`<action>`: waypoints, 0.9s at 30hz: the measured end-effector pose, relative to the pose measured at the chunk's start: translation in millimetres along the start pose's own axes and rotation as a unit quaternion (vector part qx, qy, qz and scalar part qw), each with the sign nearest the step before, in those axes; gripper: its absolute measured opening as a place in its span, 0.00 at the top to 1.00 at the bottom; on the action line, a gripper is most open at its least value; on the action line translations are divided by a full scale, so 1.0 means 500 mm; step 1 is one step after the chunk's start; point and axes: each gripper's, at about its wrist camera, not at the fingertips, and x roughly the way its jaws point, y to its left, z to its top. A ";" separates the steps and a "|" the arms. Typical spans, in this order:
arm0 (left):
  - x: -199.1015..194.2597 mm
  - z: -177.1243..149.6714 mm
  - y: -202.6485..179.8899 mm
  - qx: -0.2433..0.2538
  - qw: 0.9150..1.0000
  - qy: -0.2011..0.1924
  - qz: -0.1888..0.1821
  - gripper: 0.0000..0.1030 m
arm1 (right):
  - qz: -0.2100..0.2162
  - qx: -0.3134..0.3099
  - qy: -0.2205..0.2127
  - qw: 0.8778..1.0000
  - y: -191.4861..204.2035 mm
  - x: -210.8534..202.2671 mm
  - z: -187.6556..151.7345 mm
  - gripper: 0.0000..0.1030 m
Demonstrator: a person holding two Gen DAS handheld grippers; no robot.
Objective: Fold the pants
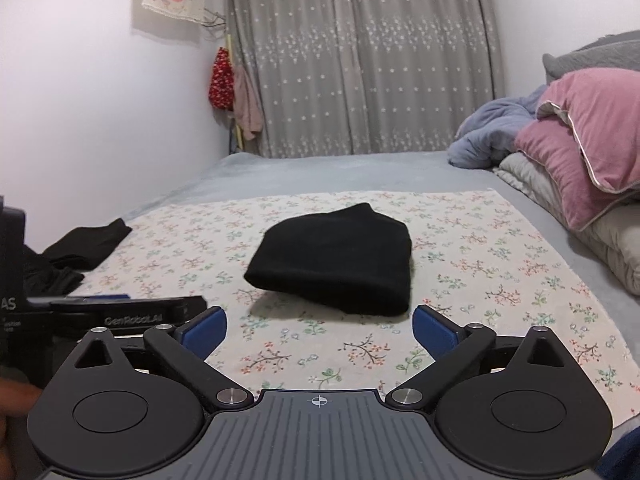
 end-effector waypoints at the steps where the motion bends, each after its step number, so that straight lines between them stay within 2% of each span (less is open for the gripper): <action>1: 0.001 0.000 0.001 0.001 1.000 0.000 0.000 0.00 | -0.004 0.003 0.000 1.000 -0.004 0.007 -0.004 0.01; 6: 0.004 -0.003 0.000 0.002 1.000 0.003 0.002 0.00 | -0.031 0.007 0.014 0.999 -0.014 0.032 -0.019 0.01; 16: 0.005 -0.005 -0.017 0.008 1.000 0.009 -0.011 0.00 | -0.054 0.012 0.023 0.998 -0.025 0.045 -0.040 0.00; 21: 0.002 -0.006 -0.026 0.007 1.000 -0.003 -0.003 0.00 | -0.053 0.013 0.014 0.998 -0.021 0.039 -0.039 0.00; 27: 0.014 -0.010 -0.038 0.017 1.000 0.004 0.015 0.00 | -0.064 0.005 0.022 0.998 -0.019 0.050 -0.043 0.00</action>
